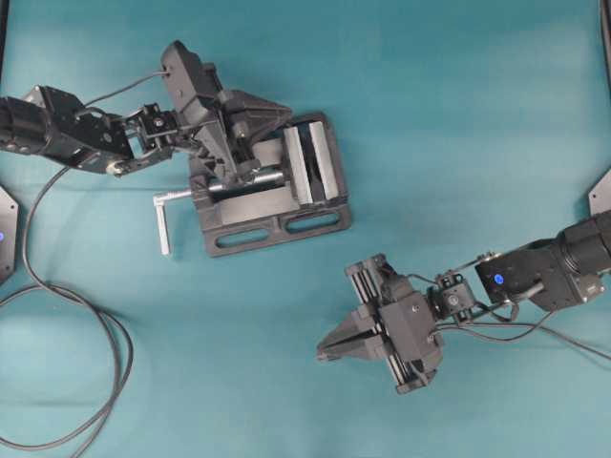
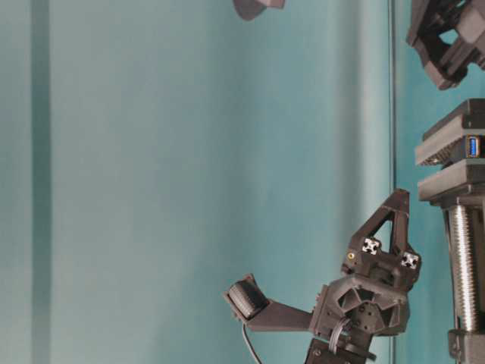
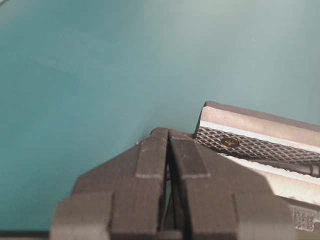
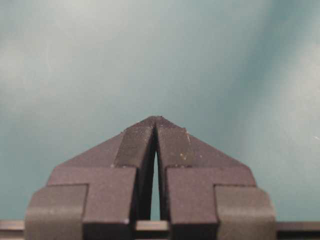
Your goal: Insert the USB cable into the fixed female connector.
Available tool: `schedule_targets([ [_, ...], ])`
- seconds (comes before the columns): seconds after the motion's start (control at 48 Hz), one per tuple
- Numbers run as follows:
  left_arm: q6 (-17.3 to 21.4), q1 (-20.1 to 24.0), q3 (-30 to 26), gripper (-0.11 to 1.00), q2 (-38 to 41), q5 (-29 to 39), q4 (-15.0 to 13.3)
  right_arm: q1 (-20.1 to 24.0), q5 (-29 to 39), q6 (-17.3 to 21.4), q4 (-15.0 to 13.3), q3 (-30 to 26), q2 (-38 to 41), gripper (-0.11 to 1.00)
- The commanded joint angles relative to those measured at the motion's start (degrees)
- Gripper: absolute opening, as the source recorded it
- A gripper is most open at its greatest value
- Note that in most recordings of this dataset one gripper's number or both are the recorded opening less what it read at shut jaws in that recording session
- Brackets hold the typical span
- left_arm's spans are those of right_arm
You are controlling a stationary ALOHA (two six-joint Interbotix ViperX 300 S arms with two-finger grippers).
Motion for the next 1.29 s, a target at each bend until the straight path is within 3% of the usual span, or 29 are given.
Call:
schedule_targets([
  [0.0, 1.1, -0.6, -0.4, 0.01, -2.3, 0.6, 2.4, 0.4, -0.1, 0.4, 0.1, -0.7, -0.9, 0.01],
  [0.062, 1.5, -1.1, 0.2, 0.04, -3.2, 1.8, 2.7, 0.4, 0.4, 1.1, 0.1, -0.8, -1.2, 0.02],
  [0.312, 1.6, -2.6, 2.1, 0.0, -7.7, 5.7, 2.6, 0.4, 3.1, 8.1, 0.0, -0.7, -4.1, 0.02],
  [0.624, 0.9, -4.7, 3.5, 0.05, -14.3, 9.1, 2.3, 0.6, 2.5, 8.3, 0.0, 1.4, -4.9, 0.02],
  [0.729, 0.8, -5.5, 5.0, 0.22, -18.6, 12.6, 1.9, 0.6, 3.7, 8.5, 0.0, 1.2, -5.0, 0.02],
  [0.895, -1.8, -6.8, 7.6, 0.71, -26.2, 22.5, -0.4, 0.6, 6.2, 8.5, 0.1, 0.7, -5.0, 0.03],
  [0.978, -6.0, -6.8, 8.8, 0.9, -29.7, 29.3, -0.7, 0.6, 6.6, 8.4, 0.1, 0.4, -5.0, 0.17],
  [1.041, -8.5, -7.0, 9.4, 0.98, -30.6, 33.5, -0.6, 0.6, 6.7, 8.4, 0.7, 0.3, -5.0, 0.36],
  [1.187, -9.6, -11.6, 10.0, 0.99, -30.9, 38.8, -0.3, 0.6, 8.3, 8.1, 3.6, -0.3, -4.9, 0.76],
  [1.27, -9.4, -14.5, 9.8, 0.99, -30.8, 37.6, 0.9, 0.5, 8.9, 8.0, 3.7, -0.4, -4.7, 0.78],
])
